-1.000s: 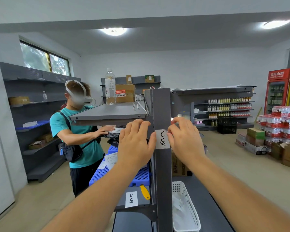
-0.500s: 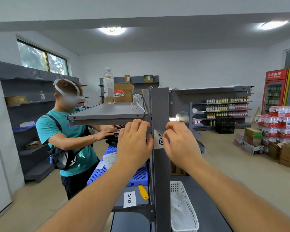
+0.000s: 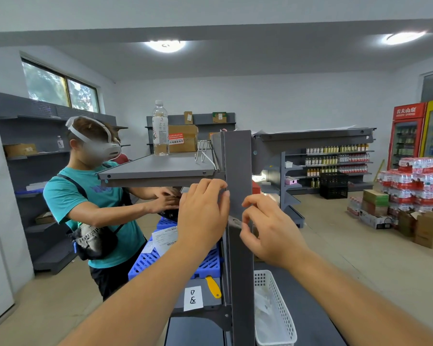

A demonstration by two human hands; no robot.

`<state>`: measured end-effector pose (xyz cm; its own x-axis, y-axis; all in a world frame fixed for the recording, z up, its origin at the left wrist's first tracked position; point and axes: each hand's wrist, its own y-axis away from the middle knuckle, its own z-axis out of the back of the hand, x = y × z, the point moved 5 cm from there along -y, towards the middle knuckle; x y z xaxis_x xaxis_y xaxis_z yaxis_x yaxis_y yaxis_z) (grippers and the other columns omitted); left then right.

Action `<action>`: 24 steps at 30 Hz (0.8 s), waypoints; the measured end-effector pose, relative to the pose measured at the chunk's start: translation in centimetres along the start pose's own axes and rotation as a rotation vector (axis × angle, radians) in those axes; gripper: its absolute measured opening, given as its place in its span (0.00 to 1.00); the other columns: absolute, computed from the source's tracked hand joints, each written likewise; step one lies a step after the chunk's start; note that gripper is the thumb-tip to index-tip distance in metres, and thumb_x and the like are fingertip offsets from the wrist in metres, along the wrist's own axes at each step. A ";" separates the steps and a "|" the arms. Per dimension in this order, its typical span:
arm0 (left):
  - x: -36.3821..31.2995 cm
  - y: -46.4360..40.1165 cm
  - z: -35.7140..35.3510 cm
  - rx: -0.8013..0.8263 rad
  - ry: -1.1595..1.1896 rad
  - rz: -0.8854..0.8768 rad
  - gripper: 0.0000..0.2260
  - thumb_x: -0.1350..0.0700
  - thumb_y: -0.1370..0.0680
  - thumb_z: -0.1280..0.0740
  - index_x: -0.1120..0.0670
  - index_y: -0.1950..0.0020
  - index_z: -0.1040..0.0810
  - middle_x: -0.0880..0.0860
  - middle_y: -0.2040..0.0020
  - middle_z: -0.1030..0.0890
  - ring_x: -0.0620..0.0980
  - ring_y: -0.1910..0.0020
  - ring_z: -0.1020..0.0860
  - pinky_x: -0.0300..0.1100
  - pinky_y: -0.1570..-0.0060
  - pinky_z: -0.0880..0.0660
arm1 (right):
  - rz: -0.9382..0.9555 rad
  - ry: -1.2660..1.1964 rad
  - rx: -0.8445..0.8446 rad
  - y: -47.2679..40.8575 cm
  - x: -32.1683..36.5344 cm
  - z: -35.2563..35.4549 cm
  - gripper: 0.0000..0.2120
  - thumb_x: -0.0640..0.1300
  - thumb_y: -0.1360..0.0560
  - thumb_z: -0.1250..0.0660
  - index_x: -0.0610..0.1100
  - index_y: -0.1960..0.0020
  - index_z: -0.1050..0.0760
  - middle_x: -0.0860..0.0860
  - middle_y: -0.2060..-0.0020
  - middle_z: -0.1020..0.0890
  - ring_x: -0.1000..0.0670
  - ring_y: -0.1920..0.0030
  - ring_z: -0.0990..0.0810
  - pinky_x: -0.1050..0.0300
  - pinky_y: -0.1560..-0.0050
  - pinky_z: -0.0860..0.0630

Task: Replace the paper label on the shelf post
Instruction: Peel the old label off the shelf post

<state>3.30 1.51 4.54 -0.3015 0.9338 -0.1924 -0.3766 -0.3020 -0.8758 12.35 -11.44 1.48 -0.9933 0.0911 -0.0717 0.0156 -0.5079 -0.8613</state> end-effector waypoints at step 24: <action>-2.3 0.6 -1.1 0.343 0.767 0.317 0.06 0.50 0.19 0.30 0.48 0.44 0.16 0.46 0.53 0.13 0.42 0.52 0.15 0.36 0.52 0.21 | -0.569 -0.580 -0.203 -1.4 -2.7 1.7 0.02 0.41 0.20 0.29 0.46 0.51 0.18 0.55 0.58 0.16 0.59 0.55 0.17 0.69 0.56 0.21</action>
<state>4.70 -0.61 3.94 0.1860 0.6312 -0.7530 -0.6535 -0.4928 -0.5745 14.80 -12.49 3.73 -0.7566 -0.1968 0.6236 -0.5405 -0.3485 -0.7658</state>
